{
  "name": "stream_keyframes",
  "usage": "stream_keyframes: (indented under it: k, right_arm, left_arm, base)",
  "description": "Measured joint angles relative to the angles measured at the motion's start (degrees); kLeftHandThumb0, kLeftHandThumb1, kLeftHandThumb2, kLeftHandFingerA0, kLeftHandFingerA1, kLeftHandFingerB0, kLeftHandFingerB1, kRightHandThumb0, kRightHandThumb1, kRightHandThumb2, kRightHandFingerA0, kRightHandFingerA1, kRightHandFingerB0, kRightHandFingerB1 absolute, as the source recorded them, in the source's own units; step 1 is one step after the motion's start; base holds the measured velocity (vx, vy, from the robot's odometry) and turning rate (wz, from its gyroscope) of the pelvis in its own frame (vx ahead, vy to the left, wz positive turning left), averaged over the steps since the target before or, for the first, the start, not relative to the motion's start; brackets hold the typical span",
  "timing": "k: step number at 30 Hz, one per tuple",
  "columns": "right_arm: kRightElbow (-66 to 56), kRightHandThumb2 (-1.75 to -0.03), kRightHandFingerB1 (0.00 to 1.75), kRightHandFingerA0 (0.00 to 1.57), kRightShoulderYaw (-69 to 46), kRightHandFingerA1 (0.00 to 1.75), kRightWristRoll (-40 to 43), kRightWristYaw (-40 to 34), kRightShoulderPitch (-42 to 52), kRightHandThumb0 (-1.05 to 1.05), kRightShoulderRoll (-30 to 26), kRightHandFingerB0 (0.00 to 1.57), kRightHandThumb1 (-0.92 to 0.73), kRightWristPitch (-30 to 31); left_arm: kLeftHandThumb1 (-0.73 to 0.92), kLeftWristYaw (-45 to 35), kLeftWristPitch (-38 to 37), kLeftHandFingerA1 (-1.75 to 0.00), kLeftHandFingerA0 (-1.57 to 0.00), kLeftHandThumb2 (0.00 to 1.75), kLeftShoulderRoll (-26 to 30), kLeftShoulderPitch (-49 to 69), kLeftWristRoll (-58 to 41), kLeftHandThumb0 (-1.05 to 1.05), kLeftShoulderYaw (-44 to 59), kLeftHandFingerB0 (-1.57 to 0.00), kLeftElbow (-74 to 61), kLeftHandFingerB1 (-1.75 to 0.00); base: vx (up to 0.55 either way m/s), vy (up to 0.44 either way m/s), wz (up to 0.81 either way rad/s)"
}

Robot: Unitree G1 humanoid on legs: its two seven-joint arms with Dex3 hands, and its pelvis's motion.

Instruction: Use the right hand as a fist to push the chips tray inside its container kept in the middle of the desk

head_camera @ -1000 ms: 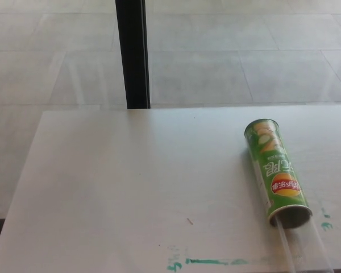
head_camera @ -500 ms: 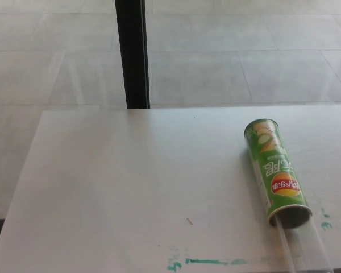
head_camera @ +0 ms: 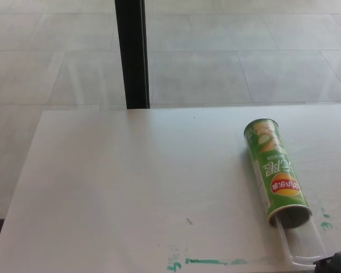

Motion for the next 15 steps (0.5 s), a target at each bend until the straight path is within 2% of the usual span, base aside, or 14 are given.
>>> stream_keyframes:
  k: [1,2,4,6,11,12,15]
  right_arm:
    - [0.41,-0.64,0.41,0.87,0.01,1.06,-0.05,-0.27,-0.18,-0.66,0.13,0.51,-0.78,-0.06]
    - [0.78,-0.63,0.41,0.88,0.01,1.00,-0.10,-0.72,-0.23,-0.65,0.41,0.51,-0.78,-0.13]
    - [1.39,-0.64,0.40,0.90,0.23,1.16,-0.17,-1.62,-0.23,-0.66,1.17,0.51,-0.78,-0.23]
    - [1.89,-0.63,0.40,0.90,0.84,1.04,-0.39,-2.35,-0.21,-0.65,1.97,0.52,-0.78,-0.32]
    - [3.45,-0.64,0.39,0.86,1.47,1.02,-0.49,-3.83,-0.97,-0.65,3.11,0.44,-0.79,-0.71]
    - [3.96,-0.97,0.52,0.90,1.47,1.02,-0.48,-4.22,-1.46,-0.66,3.44,0.38,-0.63,-0.83]
    - [5.59,-0.98,0.53,0.91,1.57,1.08,-0.47,-5.55,-2.76,-0.66,4.44,0.40,-0.64,-1.00]
  left_arm:
    - [0.92,-0.02,0.00,-0.63,-0.50,0.69,0.00,0.01,-0.04,-0.70,0.03,-0.40,-0.04,-0.49]
    - [0.92,-0.02,0.00,-0.61,-0.51,0.71,0.00,0.05,-0.07,-0.70,0.10,-0.39,-0.11,-0.48]
    - [0.92,0.02,0.00,-0.61,-0.50,0.70,0.00,0.16,-0.02,-0.69,-0.07,-0.39,-0.19,-0.49]
    - [0.92,0.04,-0.02,-0.62,-0.49,0.69,0.00,0.17,0.09,-0.70,-0.29,-0.39,-0.19,-0.49]
    - [0.92,0.04,-0.01,-0.60,-0.52,0.70,0.02,0.29,0.11,-0.71,-0.28,-0.45,-0.02,-0.50]
    - [0.92,0.07,-0.01,-0.62,-0.49,0.70,0.03,0.26,0.13,-0.71,-0.29,-0.44,-0.03,-0.51]
    - [0.92,0.03,-0.01,-0.60,-0.51,0.71,0.15,0.35,0.12,-0.70,-0.31,-0.42,-0.04,-0.50]
  base:
    - [0.00,0.000,0.00]
    - [0.00,0.000,0.00]
    - [0.00,0.000,0.00]
    - [0.00,0.000,0.00]
    - [0.00,0.000,0.00]
    - [0.00,0.000,0.00]
    - [0.00,0.000,0.00]
